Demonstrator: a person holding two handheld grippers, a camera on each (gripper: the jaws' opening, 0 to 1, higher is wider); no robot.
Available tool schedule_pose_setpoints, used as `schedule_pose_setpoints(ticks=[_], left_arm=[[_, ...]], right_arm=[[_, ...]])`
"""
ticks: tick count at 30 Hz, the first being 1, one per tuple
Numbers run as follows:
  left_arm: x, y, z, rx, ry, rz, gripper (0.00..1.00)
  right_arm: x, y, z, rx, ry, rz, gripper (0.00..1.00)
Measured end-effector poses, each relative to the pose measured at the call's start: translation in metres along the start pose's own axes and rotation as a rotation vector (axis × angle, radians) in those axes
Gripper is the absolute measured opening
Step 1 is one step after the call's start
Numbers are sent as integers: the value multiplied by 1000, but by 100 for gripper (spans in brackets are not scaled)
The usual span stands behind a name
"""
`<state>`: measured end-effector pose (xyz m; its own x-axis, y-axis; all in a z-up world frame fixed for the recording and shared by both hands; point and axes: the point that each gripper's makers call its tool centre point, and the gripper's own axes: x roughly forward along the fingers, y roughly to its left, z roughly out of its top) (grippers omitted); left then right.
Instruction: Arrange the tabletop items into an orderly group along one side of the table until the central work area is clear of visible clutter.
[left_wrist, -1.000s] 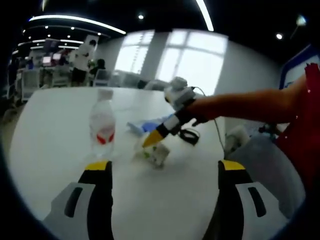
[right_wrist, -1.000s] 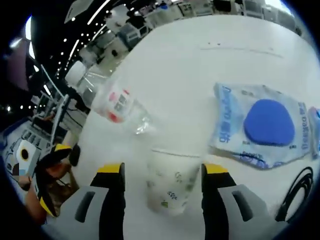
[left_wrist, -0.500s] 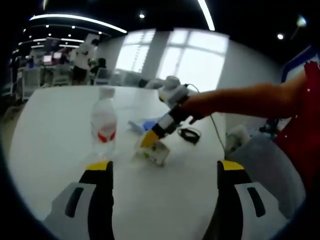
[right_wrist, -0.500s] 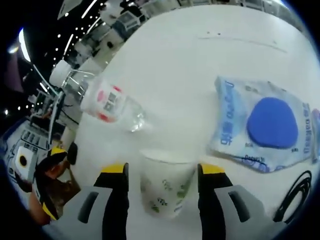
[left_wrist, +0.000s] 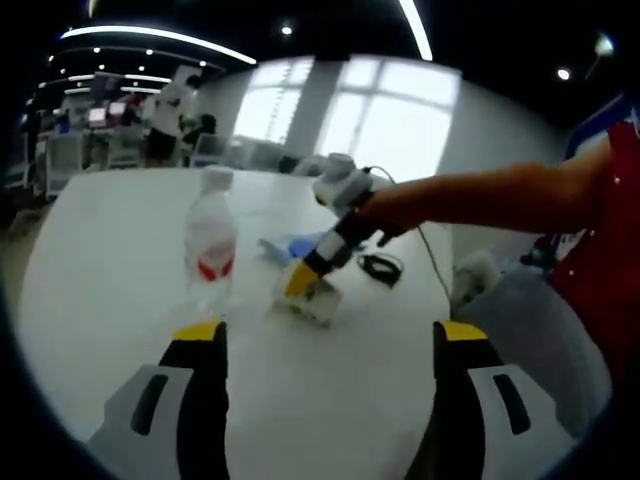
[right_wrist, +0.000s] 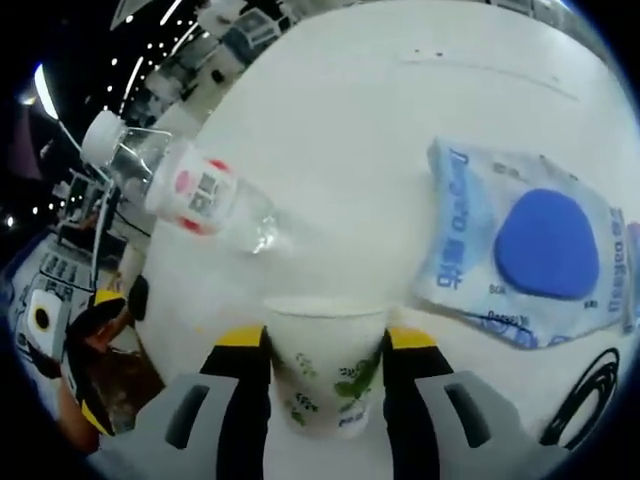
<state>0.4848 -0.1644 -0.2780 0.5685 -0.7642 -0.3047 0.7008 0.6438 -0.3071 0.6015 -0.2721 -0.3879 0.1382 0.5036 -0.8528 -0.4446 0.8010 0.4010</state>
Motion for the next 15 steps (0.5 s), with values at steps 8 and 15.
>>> schedule_pose_setpoints(ticks=[8, 15], left_arm=[[0, 2, 0, -2, 4, 4, 81], [1, -1, 1, 3, 11, 4, 80]], right_arm=[[-1, -1, 1, 1, -1, 10, 43], [-9, 6, 7, 18, -39, 47, 42]])
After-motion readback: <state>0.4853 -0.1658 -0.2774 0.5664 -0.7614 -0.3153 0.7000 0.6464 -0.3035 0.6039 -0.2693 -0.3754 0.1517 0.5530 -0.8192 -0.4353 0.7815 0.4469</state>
